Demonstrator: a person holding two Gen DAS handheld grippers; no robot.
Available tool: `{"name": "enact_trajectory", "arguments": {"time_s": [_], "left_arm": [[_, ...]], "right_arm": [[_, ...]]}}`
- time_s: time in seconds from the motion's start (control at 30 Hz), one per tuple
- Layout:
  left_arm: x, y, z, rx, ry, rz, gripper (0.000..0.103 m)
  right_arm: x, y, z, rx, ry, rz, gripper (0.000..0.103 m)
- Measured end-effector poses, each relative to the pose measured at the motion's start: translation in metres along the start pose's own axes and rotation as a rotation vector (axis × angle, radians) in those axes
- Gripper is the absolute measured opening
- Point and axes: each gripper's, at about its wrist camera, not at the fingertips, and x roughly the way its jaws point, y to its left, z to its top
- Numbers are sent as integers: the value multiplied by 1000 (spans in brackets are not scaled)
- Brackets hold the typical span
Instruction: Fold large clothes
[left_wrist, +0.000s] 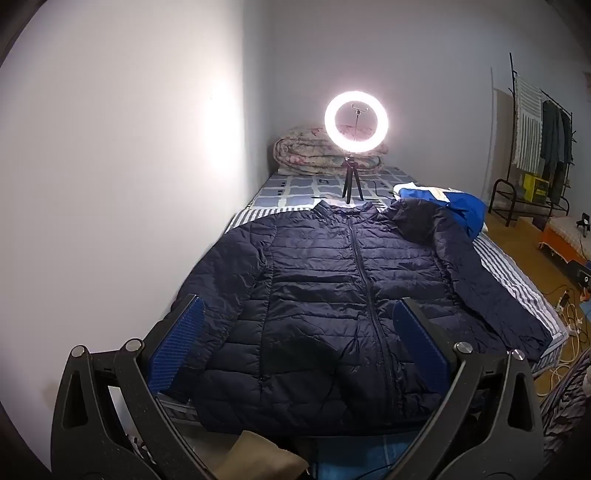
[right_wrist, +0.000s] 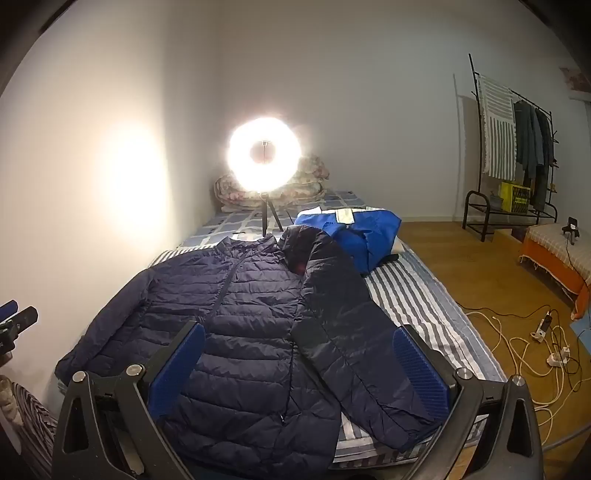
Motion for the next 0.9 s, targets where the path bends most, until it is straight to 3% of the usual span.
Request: {"name": "enact_trajectory", "arguments": {"time_s": [0.9], "left_arm": [[-9, -1, 13, 0, -20, 8, 103]], "right_arm": [[2, 4, 2, -11, -11, -13, 103]]}}
